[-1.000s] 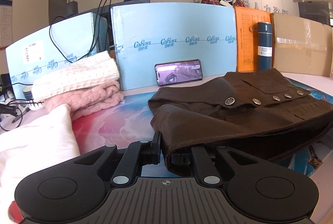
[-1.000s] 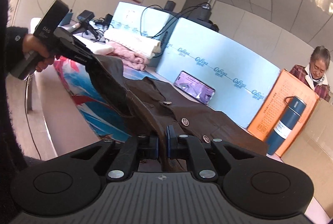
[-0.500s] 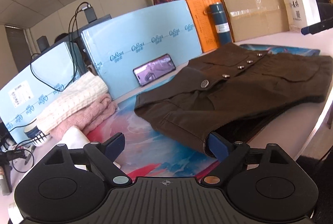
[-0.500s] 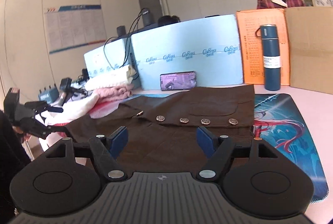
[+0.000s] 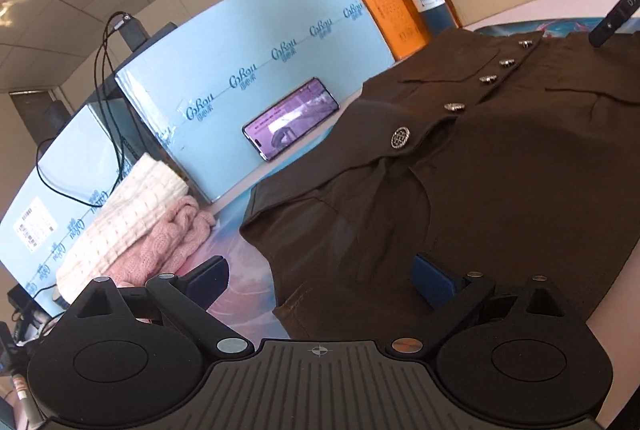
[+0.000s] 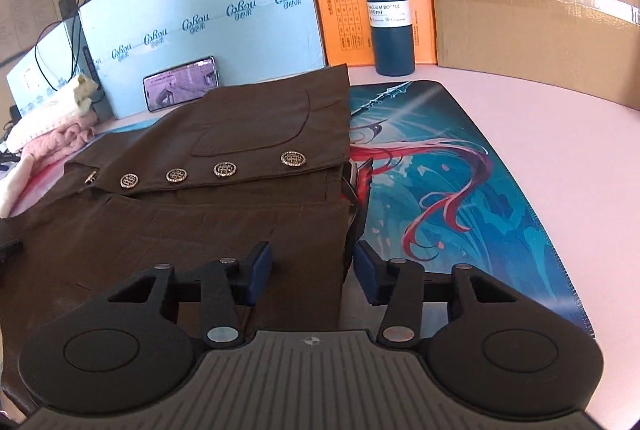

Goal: Fold clothes

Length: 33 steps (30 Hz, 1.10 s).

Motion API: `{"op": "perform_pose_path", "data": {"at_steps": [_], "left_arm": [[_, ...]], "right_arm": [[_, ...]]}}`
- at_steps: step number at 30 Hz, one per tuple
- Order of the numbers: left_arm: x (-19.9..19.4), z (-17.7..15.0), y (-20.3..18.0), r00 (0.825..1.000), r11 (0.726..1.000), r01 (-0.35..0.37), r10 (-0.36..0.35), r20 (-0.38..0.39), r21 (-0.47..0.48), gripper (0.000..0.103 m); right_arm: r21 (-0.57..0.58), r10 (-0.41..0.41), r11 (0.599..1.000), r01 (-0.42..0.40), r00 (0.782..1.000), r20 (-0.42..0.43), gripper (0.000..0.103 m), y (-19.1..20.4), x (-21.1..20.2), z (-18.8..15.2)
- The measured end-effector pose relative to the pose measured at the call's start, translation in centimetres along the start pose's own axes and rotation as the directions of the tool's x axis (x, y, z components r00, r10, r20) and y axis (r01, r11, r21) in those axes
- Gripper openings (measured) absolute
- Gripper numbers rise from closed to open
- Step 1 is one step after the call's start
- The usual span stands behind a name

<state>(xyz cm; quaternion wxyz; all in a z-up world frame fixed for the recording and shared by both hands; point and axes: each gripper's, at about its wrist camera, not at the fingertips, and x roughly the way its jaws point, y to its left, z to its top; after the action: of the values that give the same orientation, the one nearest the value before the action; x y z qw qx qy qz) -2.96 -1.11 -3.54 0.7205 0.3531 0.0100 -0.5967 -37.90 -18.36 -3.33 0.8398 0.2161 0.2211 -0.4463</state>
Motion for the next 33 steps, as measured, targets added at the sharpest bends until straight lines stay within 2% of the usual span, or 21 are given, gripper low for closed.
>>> {"op": "perform_pose_path", "data": {"at_steps": [1,2,5,11,15,16,18,20,23,26,28,30,32,33], "left_arm": [[-0.1,-0.2,0.1,1.0,1.0,0.003,-0.003,0.007,-0.02,0.1],[-0.1,-0.3,0.3,1.0,0.999,0.004,-0.003,0.009,-0.032,0.1],[-0.2,-0.3,0.3,1.0,1.0,0.001,0.0,0.013,-0.029,0.1],[-1.0,0.7,-0.2,0.998,1.0,-0.013,0.013,0.055,0.003,0.1],[-0.4,0.6,-0.3,1.0,1.0,0.001,-0.001,0.004,0.031,0.101],[-0.4,0.5,-0.3,1.0,1.0,-0.001,0.001,0.003,0.027,0.101],[-0.6,0.4,-0.3,1.0,1.0,-0.004,0.004,0.002,0.025,0.101],[-1.1,0.3,-0.4,1.0,1.0,-0.009,0.008,0.023,0.027,0.101],[-2.4,0.8,-0.3,0.996,1.0,0.016,-0.017,0.083,0.012,0.101],[-3.7,1.6,-0.7,0.984,0.998,0.067,-0.068,0.162,0.011,0.101],[-4.4,2.1,-1.4,0.971,0.992,0.124,-0.126,0.204,0.022,0.101],[-4.7,2.5,-2.2,0.954,0.983,0.183,-0.185,0.237,0.033,0.101],[-4.8,2.9,-3.2,0.935,0.97,0.24,-0.242,0.261,0.041,0.101],[-4.7,3.1,-3.6,0.93,0.965,0.259,-0.258,0.262,0.033,0.101]], "right_arm": [[-0.018,-0.008,1.0,0.008,1.0,0.0,0.031,0.2,0.0,0.0],[-0.034,-0.022,0.999,0.022,1.0,0.006,0.021,0.4,0.1,0.2],[-0.075,-0.053,0.996,0.055,0.998,0.029,0.007,0.7,0.2,1.0],[-0.169,-0.115,0.978,0.122,0.992,0.053,0.005,1.5,1.3,2.8],[-0.21,-0.165,0.964,0.163,0.986,0.007,0.008,1.5,2.8,2.5],[-0.222,-0.175,0.959,0.174,0.984,0.015,0.01,1.6,3.0,2.2],[-0.252,-0.221,0.942,0.223,0.975,0.037,0.027,1.9,2.8,2.0],[-0.26,-0.254,0.928,0.266,0.964,0.08,0.056,1.8,2.1,1.8],[-0.254,-0.199,0.94,0.229,0.97,0.139,0.074,1.7,0.0,1.5],[-0.311,-0.134,0.928,0.203,0.964,0.23,0.088,2.5,-3.0,0.6],[-0.371,-0.041,0.919,0.13,0.97,0.238,0.092,3.2,-4.9,-0.3],[-0.435,0.071,0.9,0.028,0.975,0.21,0.094,4.0,-6.8,-1.3],[-0.484,0.186,0.871,-0.086,0.969,0.163,0.102,4.7,-8.4,-2.2],[-0.509,0.247,0.848,-0.149,0.96,0.13,0.103,5.1,-9.2,-2.6]]}}
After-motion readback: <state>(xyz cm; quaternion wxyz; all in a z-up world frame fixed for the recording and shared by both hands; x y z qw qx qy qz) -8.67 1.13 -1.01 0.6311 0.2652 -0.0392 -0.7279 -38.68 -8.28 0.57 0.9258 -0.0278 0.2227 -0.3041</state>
